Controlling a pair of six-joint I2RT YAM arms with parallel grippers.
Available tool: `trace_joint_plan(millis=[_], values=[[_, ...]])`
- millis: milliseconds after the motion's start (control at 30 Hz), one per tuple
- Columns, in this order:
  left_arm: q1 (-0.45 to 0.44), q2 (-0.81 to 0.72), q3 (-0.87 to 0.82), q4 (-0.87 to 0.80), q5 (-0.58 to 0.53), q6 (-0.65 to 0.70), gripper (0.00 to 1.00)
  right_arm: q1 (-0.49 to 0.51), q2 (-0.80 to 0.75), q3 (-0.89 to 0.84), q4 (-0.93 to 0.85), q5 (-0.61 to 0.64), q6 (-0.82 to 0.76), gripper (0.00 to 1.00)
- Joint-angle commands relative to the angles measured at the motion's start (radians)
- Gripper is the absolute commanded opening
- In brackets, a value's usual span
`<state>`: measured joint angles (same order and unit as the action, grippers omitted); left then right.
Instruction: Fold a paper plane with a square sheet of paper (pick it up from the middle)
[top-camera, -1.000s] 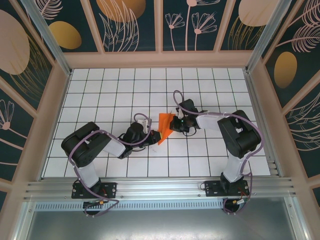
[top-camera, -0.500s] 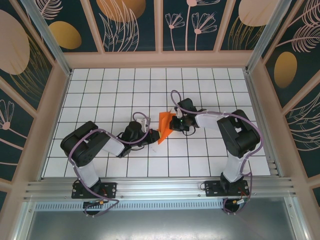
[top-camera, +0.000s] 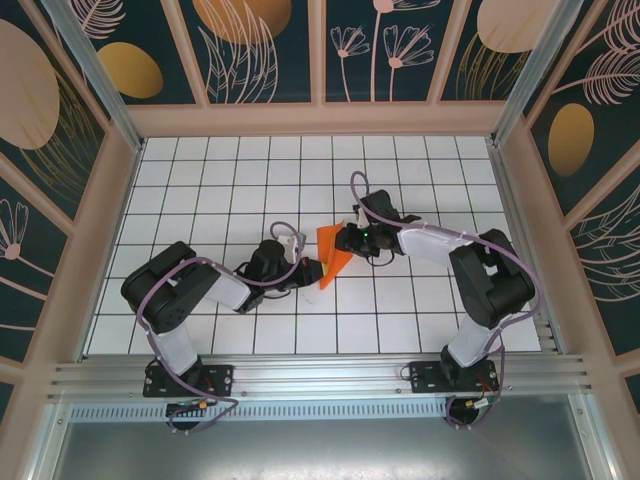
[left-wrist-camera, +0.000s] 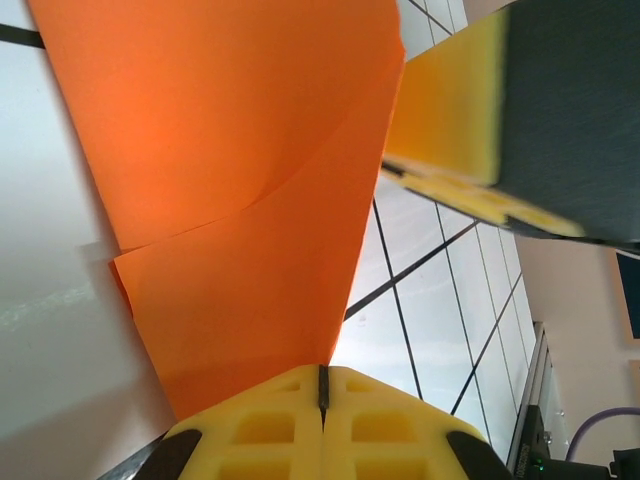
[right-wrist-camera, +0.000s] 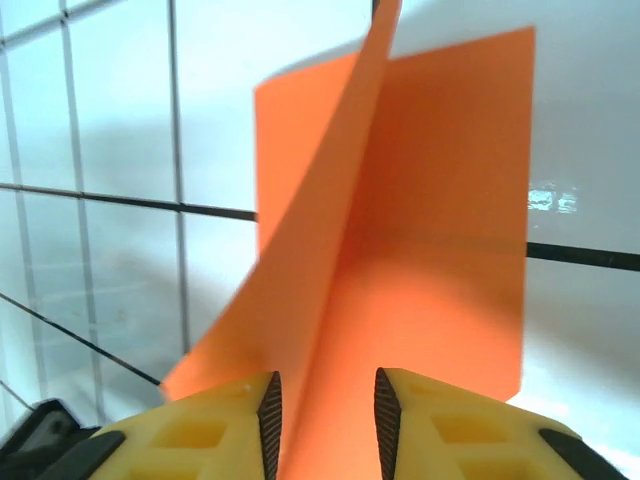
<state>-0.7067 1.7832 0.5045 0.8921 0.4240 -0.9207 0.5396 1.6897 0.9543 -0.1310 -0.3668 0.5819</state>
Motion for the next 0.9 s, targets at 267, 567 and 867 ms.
trace_joint_plan(millis=[267,567,867], values=[[0.006,0.004,0.065,-0.111,0.03,0.112,0.0,0.045,0.032,0.052,-0.036,0.065,0.161,0.45],[0.003,-0.001,0.128,-0.297,-0.006,0.224,0.0,0.069,0.106,0.13,-0.1,0.105,0.141,0.33],[-0.019,-0.031,0.183,-0.475,-0.099,0.333,0.24,0.071,0.106,0.141,-0.112,0.104,0.136,0.19]])
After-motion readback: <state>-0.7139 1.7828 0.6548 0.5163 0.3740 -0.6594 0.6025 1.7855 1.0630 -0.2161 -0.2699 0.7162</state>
